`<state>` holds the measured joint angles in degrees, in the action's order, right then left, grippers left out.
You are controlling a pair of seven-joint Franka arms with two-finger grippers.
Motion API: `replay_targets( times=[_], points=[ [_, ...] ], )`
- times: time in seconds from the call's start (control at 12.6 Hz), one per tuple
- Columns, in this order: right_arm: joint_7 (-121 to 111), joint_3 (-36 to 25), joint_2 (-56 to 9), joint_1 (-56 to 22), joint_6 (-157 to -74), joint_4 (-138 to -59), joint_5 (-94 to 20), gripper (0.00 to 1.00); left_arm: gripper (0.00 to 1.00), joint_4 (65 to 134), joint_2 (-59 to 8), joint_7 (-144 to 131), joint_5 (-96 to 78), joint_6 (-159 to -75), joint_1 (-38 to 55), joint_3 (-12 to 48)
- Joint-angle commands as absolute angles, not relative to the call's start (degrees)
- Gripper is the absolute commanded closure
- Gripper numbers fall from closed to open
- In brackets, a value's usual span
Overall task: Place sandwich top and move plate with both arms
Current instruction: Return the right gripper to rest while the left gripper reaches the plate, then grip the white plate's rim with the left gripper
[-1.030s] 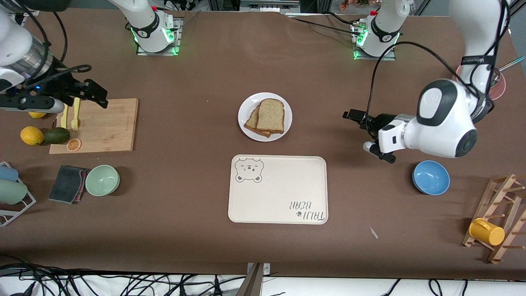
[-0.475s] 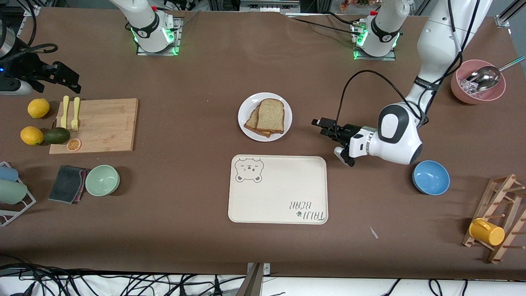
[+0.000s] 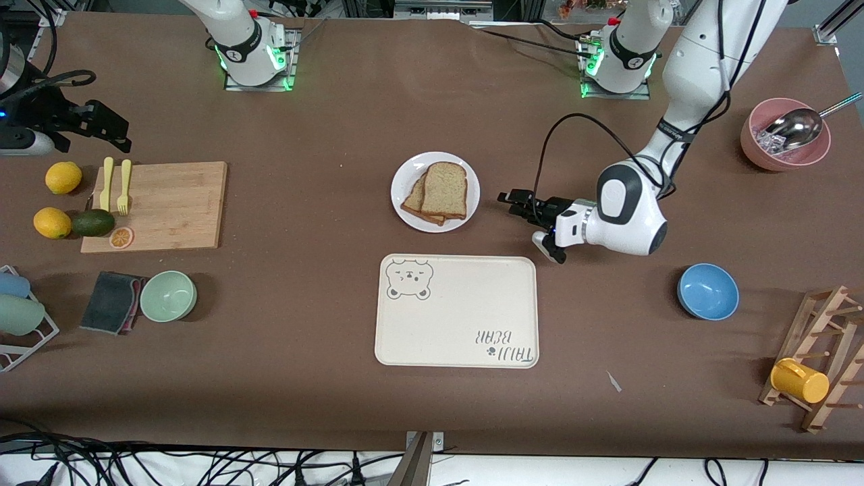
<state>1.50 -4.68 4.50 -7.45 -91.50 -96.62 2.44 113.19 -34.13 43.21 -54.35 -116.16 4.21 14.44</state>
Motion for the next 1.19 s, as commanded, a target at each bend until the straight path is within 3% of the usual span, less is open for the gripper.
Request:
replay_targets(
  times=[0.0,0.16,1.11],
  points=[
    [0.5,-4.3,4.0,-7.2,-90.3,-96.2,3.2,0.0,0.41,114.5,-35.5,47.8,-59.8,-118.7,6.1,14.3],
    [0.5,-4.2,3.8,-7.2,-90.4,-96.0,3.1,0.0,0.52,114.7,-37.0,51.8,-61.9,-118.7,6.2,14.3],
    [-0.1,-4.3,3.8,-6.2,-90.5,-96.0,2.7,0.0,0.6,115.4,-40.5,57.5,-69.3,-118.9,9.1,14.3]
  ],
)
